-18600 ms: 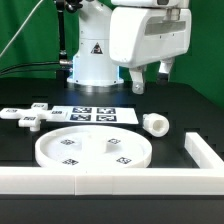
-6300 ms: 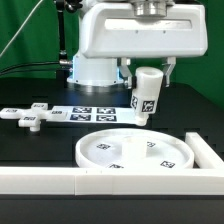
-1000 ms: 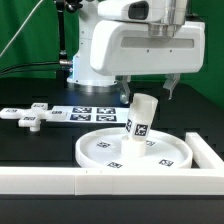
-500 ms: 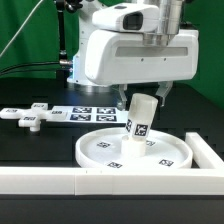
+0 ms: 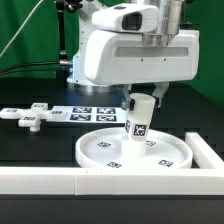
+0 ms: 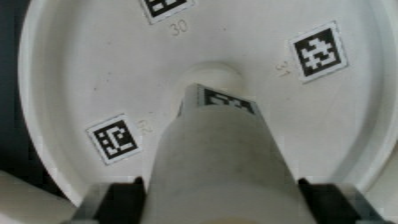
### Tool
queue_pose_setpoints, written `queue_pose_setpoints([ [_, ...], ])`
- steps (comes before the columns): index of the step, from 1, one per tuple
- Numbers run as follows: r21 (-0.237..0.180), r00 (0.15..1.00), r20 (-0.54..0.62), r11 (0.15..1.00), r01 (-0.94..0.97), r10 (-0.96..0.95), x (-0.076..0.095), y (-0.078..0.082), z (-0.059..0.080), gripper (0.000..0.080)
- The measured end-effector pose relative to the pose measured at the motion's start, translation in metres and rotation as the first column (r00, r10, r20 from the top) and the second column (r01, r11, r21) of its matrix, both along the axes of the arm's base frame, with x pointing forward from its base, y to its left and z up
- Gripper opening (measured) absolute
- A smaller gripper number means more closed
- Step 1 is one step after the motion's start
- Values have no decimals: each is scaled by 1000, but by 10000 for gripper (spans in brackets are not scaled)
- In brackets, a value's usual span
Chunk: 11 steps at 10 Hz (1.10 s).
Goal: Assemble round table
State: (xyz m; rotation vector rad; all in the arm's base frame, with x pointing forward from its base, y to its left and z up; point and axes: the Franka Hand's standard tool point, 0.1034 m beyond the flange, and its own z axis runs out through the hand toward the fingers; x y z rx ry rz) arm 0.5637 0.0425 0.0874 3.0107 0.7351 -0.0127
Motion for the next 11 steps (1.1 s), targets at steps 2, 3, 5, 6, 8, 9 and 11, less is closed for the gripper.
queue_pose_setpoints([
  [2,44,982,-7,981,189,-188,-2,-2,1,404],
  [3,67,956,-14,953,294,-294,-2,-3,0,406],
  [5,94,883,-15,879,468,-469,-1,-5,0,406],
  [6,110,814,-10,809,578,-580,-1,-7,0,406],
  [8,128,673,-24,665,735,-739,-3,-9,-1,406],
  [9,129,608,-31,600,789,-793,-3,-9,-1,406],
  [11,145,487,-44,477,867,-872,-4,-8,-1,406],
])
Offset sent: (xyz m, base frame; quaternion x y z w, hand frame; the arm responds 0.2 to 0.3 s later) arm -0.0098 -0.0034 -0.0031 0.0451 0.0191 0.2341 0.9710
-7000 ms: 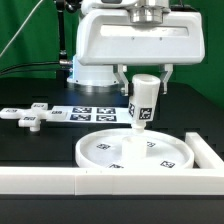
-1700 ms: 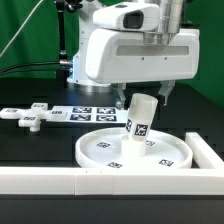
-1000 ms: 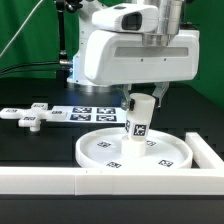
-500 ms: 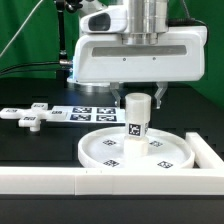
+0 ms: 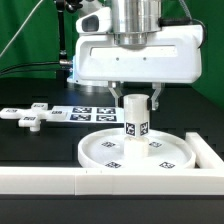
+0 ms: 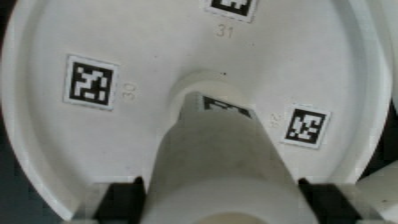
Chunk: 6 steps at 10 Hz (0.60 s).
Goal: Assemble round table
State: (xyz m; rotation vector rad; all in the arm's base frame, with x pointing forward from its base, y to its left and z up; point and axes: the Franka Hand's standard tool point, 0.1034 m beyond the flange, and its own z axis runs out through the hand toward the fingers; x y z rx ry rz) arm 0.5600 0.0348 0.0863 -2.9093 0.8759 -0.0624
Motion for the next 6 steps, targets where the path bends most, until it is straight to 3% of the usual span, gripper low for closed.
queue_pose_setpoints([
  [3,26,982,-19,982,187,-186,0,0,-1,406],
  [6,86,869,-79,865,494,-489,-2,1,-1,407],
])
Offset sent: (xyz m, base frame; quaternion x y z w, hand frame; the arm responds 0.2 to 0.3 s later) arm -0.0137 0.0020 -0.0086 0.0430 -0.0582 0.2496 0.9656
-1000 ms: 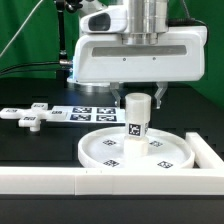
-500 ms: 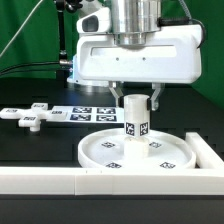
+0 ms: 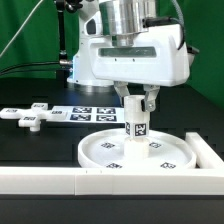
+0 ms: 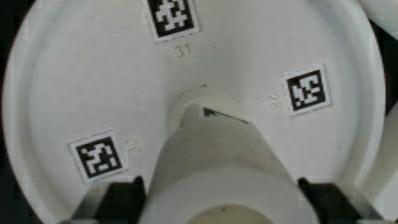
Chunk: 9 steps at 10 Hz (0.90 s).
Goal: Assemble round table
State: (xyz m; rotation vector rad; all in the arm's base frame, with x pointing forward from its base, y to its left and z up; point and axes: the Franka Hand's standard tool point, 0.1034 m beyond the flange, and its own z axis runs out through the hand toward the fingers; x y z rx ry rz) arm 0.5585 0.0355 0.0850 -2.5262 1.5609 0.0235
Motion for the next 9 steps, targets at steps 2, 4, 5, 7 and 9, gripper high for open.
queue_pose_setpoints([
  [2,26,979,-34,979,203,-202,1,2,0,407],
  [4,42,948,-59,948,316,-314,1,2,0,407],
  [5,43,946,-64,946,321,-318,1,2,0,407],
  [7,43,957,-57,957,285,-283,1,2,0,556],
  [9,32,986,-34,986,164,-163,4,3,-1,632],
])
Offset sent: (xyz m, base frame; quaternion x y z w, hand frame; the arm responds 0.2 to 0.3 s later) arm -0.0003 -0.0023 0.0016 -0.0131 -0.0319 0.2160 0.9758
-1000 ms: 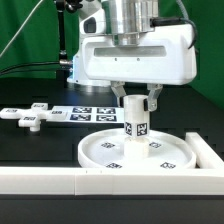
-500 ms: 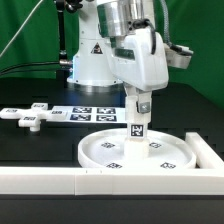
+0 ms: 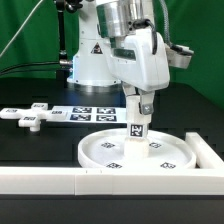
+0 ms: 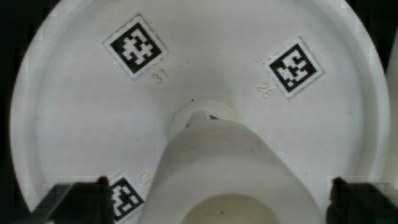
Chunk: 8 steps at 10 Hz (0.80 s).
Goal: Assemble round table
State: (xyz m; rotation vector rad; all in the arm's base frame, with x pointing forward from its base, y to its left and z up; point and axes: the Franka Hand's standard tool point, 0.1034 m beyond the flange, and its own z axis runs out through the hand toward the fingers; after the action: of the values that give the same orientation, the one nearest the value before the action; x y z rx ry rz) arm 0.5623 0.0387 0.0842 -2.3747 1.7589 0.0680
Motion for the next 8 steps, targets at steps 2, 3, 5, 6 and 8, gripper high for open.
queue_pose_setpoints([
  [2,-19,976,42,977,-211,212,3,3,1,646],
  [3,-27,961,50,962,-272,273,3,2,1,646],
  [5,-50,897,74,900,-433,436,3,2,0,649],
  [6,-66,854,75,857,-510,514,3,2,0,649],
  [8,-130,658,74,662,-738,749,7,1,2,649],
])
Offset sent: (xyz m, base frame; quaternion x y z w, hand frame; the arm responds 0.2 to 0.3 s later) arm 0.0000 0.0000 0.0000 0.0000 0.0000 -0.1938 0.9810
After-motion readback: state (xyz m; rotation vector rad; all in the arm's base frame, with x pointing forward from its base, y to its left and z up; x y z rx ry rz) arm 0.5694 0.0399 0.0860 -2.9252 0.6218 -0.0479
